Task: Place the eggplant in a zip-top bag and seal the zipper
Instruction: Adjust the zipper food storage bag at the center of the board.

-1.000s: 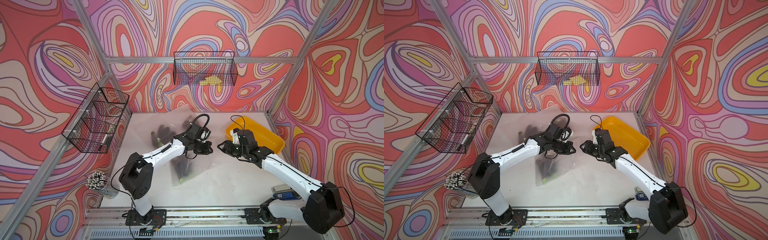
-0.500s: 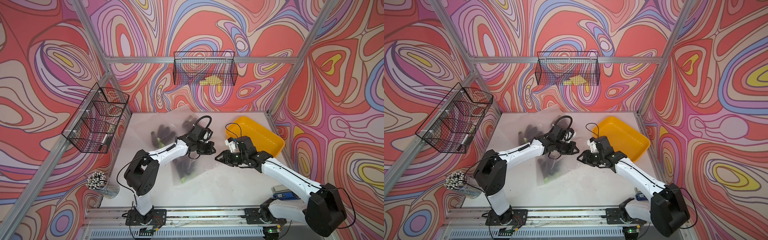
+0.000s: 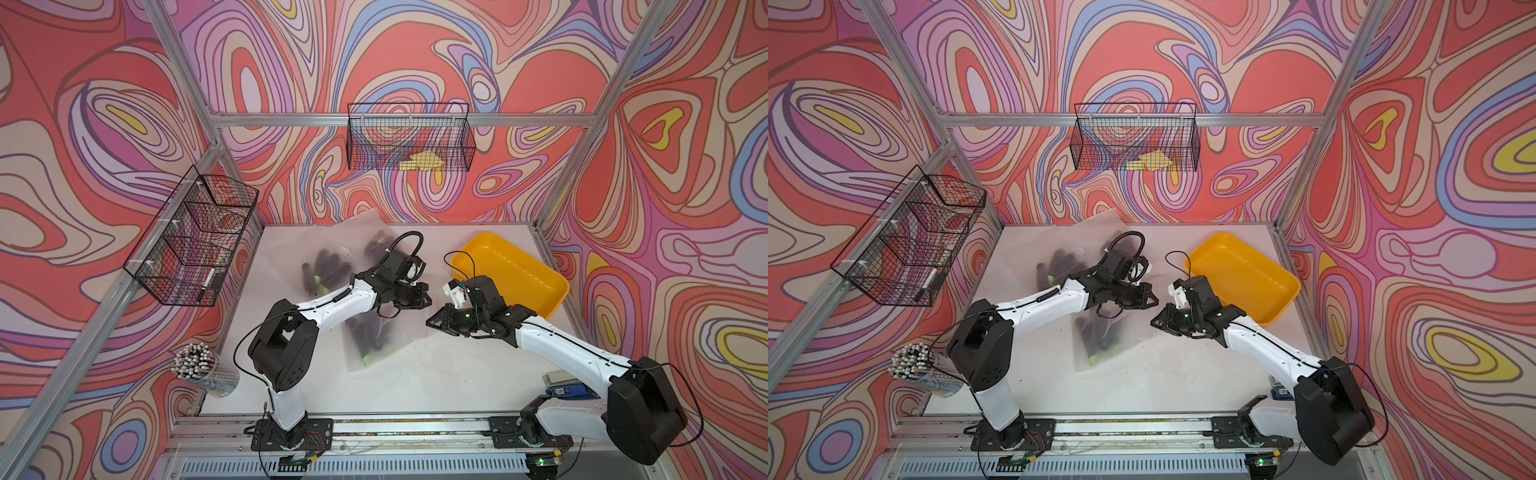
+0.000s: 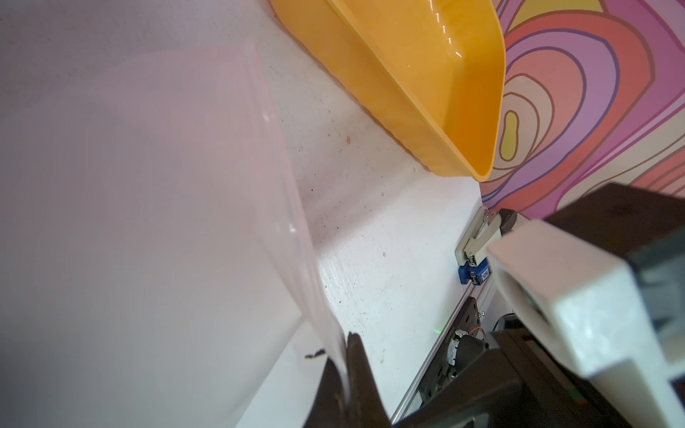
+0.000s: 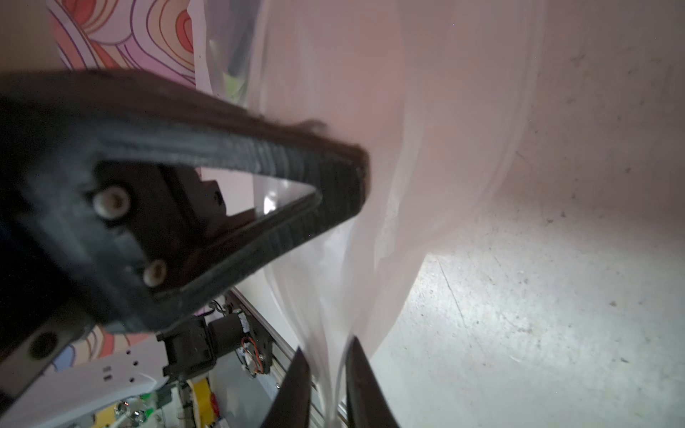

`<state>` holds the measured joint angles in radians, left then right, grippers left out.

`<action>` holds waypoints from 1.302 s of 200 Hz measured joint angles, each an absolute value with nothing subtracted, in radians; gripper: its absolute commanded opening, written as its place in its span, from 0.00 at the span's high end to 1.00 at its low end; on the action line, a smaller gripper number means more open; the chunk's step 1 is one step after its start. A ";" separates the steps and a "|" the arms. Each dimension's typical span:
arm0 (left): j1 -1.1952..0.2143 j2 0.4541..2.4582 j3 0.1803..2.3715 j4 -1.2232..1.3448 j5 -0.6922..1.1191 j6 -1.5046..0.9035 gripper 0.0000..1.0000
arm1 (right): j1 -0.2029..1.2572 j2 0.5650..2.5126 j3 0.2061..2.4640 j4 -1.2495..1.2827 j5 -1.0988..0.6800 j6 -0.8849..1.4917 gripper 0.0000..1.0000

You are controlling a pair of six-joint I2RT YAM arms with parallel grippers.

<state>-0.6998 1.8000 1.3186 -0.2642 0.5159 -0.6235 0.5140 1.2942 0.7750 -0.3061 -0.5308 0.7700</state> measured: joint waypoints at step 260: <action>-0.960 1.485 0.844 0.118 0.011 -0.039 0.54 | 0.510 1.358 0.859 -0.260 -0.407 1.145 0.93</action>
